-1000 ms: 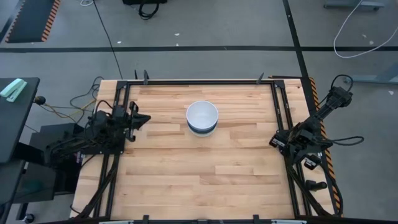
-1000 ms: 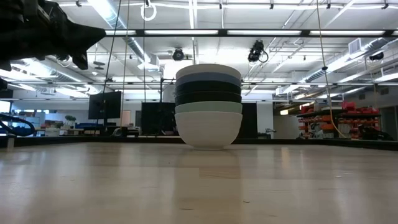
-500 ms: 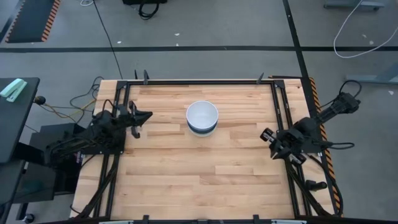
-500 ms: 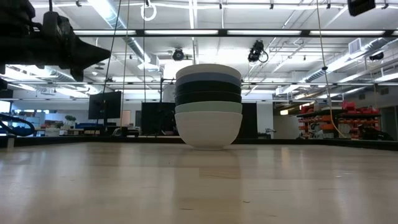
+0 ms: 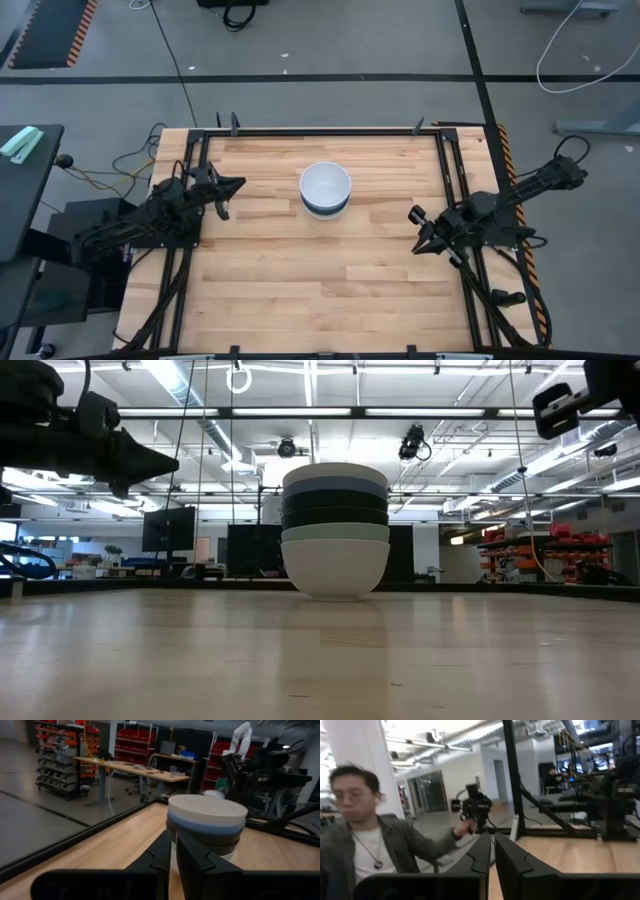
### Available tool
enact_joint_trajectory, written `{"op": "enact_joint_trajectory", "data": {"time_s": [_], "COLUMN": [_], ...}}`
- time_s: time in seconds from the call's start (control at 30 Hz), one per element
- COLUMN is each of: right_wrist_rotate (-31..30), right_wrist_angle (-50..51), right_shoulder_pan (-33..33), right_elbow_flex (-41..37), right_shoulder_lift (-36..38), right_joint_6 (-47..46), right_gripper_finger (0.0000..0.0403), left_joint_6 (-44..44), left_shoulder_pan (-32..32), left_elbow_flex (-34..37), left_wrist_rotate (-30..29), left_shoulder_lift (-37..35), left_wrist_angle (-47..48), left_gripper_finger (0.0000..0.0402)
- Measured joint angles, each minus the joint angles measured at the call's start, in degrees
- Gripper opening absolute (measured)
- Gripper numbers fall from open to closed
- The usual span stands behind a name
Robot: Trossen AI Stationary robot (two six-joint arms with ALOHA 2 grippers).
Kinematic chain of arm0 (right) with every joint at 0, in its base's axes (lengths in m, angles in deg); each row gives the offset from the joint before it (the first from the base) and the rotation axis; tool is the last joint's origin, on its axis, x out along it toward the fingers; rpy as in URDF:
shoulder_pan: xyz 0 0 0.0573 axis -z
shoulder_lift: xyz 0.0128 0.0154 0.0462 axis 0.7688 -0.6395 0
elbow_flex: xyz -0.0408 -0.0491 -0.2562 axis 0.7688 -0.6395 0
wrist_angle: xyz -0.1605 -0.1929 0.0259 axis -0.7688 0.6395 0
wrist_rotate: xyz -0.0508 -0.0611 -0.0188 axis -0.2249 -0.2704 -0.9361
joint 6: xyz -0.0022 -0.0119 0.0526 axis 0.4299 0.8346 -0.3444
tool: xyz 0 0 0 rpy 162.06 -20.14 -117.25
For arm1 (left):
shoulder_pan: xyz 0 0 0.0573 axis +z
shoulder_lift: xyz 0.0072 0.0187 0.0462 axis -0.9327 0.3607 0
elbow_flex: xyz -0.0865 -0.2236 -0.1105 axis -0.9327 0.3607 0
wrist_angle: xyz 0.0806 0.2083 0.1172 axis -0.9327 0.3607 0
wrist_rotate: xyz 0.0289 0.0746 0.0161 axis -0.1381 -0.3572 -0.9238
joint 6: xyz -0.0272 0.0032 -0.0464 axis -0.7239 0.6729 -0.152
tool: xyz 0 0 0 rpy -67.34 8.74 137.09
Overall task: Nest bowls inside each other
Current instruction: Return to Home Position
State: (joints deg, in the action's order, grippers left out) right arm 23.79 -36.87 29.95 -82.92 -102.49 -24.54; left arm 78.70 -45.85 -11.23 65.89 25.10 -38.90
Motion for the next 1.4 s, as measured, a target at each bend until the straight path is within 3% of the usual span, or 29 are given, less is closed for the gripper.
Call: {"op": "enact_joint_trajectory", "data": {"time_s": [0.4, 0.6, 1.4], "right_wrist_rotate": [0.0, 0.0, 4.2], "right_wrist_angle": [10.7, 10.9, 11.0], "right_shoulder_pan": [1.2, 2.0, 11.5], "right_elbow_flex": [0.0, 0.0, -1.0], "right_shoulder_lift": [0.0, 0.9, 17.0], "right_joint_6": [2.8, 4.0, 1.9], "right_gripper_finger": [0.0032, 0.0032, 0.0032], "left_joint_6": [-0.1, -0.3, -0.4], "left_shoulder_pan": [0.0, 0.0, 0.0], "left_elbow_flex": [0.0, 0.0, 0.0], "left_wrist_rotate": [-0.6, -0.6, -0.5], "left_shoulder_lift": [0.0, 0.0, 0.0], "left_wrist_angle": [0.6, 0.7, 0.9], "left_gripper_finger": [0.0026, 0.0036, 0.0033]}}
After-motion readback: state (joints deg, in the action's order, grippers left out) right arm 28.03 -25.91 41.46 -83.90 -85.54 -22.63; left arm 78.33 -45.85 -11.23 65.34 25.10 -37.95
